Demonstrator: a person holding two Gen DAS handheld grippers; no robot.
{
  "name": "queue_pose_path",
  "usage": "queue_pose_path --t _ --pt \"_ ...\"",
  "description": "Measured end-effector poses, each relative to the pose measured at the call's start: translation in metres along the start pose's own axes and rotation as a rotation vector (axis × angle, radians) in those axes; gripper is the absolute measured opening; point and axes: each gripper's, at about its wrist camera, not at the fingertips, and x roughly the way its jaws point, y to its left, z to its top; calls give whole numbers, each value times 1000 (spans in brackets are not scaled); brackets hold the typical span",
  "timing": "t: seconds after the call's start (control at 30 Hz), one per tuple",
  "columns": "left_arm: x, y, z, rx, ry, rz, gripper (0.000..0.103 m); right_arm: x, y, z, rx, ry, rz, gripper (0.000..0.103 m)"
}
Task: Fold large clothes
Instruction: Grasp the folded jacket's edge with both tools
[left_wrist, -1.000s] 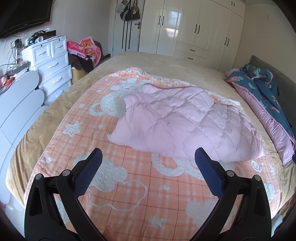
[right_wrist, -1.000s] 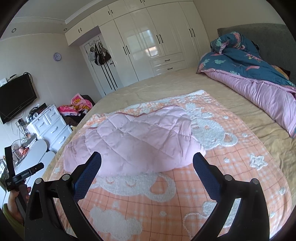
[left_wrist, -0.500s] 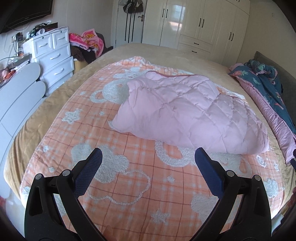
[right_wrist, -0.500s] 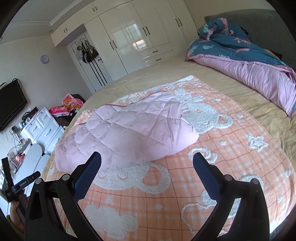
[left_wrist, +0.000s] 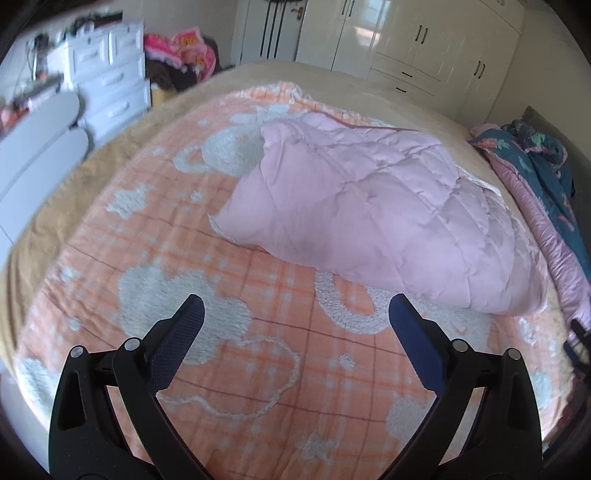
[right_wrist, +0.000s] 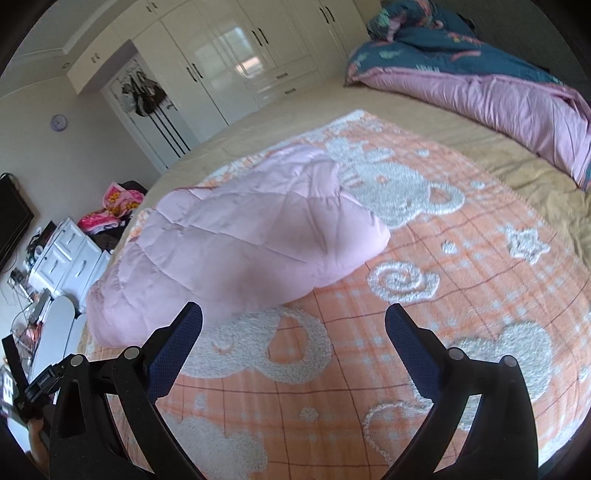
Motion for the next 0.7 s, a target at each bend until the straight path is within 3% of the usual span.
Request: queue_pose_path --t 0.23,0.43,0.7 --pt "43 14 12 -182 99 -157 94 32 2 8 33 38 -16 99" --pt "66 21 29 -311 100 -237 94 54 1 19 72 41 -22 99" --pt "99 37 41 -490 112 -297 94 92 -24 24 274 86 47 99"
